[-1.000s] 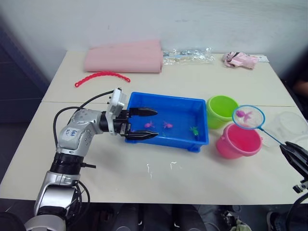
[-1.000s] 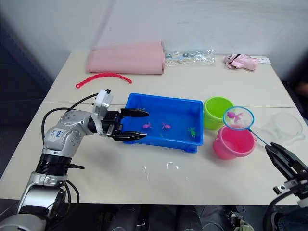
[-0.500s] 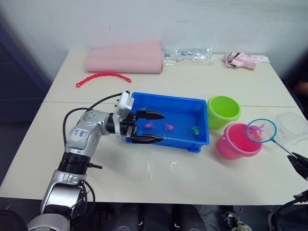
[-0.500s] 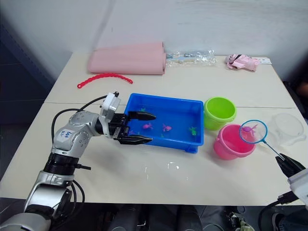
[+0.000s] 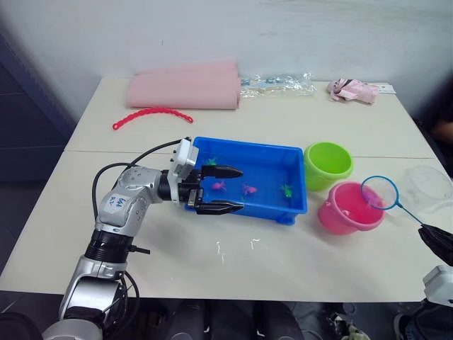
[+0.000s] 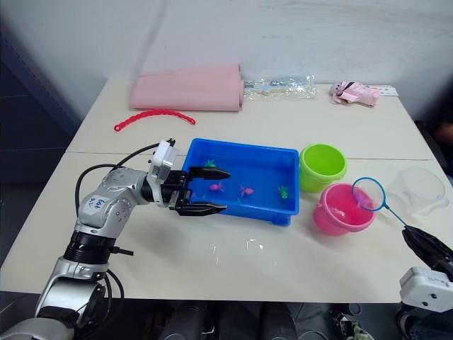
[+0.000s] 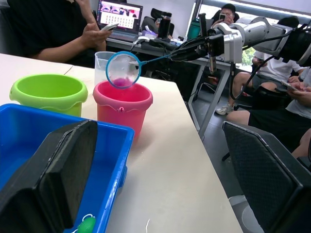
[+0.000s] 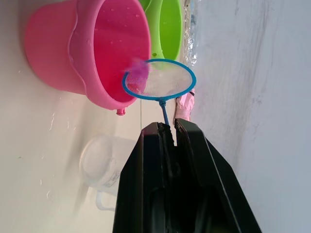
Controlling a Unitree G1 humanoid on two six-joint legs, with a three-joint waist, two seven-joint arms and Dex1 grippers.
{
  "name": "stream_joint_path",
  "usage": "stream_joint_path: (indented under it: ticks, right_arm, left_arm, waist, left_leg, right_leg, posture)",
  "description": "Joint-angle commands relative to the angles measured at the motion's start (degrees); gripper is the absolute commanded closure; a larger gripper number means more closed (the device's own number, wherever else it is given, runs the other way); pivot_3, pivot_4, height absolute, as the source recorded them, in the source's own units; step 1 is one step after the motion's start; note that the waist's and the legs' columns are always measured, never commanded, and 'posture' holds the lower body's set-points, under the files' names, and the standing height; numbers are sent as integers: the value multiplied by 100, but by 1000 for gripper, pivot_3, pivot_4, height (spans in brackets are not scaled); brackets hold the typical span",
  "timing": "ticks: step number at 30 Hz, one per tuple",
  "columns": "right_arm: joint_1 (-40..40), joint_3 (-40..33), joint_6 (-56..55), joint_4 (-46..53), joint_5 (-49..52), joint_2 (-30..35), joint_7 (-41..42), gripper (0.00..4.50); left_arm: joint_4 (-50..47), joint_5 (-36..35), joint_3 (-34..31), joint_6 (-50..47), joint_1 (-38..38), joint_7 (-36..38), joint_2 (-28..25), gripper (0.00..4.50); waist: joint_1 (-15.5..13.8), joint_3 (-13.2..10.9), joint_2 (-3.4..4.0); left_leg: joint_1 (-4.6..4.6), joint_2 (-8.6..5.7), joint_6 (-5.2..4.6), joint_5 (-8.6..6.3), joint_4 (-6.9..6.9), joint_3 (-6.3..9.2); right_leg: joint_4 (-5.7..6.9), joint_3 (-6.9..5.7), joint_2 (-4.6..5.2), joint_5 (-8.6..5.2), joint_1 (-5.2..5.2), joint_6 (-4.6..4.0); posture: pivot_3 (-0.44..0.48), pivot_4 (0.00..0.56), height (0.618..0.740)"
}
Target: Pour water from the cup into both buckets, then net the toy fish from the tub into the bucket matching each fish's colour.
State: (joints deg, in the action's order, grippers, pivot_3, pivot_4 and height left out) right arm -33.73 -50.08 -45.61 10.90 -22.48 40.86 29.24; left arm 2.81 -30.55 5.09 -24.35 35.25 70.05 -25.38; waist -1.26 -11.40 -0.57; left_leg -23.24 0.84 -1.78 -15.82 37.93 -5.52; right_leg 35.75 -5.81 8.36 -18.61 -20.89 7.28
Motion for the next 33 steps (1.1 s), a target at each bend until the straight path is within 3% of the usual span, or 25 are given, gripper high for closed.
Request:
stream_joint_path:
  ticks: [1, 6, 10, 15, 19, 24, 27, 33]
  right_arm:
    - [-9, -234, -182, -9, 129, 194, -261, 4500]
    - [-79, 136, 553, 383, 1439, 2, -93, 4500]
    - [-348, 668, 2878, 1557, 4842, -129, 311, 4500]
    - [-47, 617, 4613, 2126, 6522, 531, 572, 4500]
    - [640, 955, 5733, 2213, 6823, 1257, 593, 4500]
    - [2410, 2313, 7083, 1840, 6799, 2356, 587, 4500]
    - [3624, 3469, 7187, 1437, 6170, 2527, 850, 4500]
    - [5095, 4887, 6646, 446, 4763, 2254, 1548, 4500]
  left_arm:
    - [-110, -57, -118, 82, 21, -25, 3, 40]
    - [-139, -58, -234, 102, -109, -25, -126, 40]
    - [-64, -45, -612, 147, -286, -141, -452, 40]
    - [118, -30, -1134, 291, -486, -282, -832, 40]
    - [320, 130, -1428, 571, -732, -299, -1226, 40]
    - [294, 279, -1648, 967, -1116, -259, -1588, 40]
    - [-1, 204, -1620, 831, -1229, -340, -1631, 40]
    - [-547, 272, -1448, 522, -1456, -377, -1809, 40]
  waist:
    - [5, 0, 0]
    - [6, 0, 0]
    - [15, -5, 10]
    - [37, -5, 12]
    - [57, -5, 12]
    - [52, -7, 14]
    - [30, -8, 8]
    - [12, -8, 8]
  left_leg:
    - [0, 0, 0, 0, 0, 0]
    - [7, 3, 1, -1, -1, 7]
    - [8, 9, -1, -3, -3, 23]
    - [12, 11, -15, -16, -3, 25]
    - [13, 13, -15, -26, -3, 15]
    - [5, 10, -19, -29, -3, 8]
    - [-6, 10, -17, -30, -1, 12]
    - [-32, 1, -19, -28, 3, -1]
  right_leg:
    - [0, 0, 0, 0, 0, 0]
    - [-8, -6, -1, -1, 13, -1]
    - [-12, -8, 6, -3, 23, -6]
    - [-12, -6, 15, -4, 28, -9]
    - [-13, -13, 15, -4, 20, -9]
    - [-16, -17, 18, -4, 10, -9]
    - [-20, -25, 19, -4, 4, -9]
    - [-9, -21, 15, -3, -22, -6]
  posture:
    - [0, 150, 740]
    - [0, 150, 740]
    - [0, 150, 740]
    - [0, 150, 740]
    - [0, 150, 740]
    - [0, 150, 740]
    - [0, 150, 740]
    - [0, 150, 740]
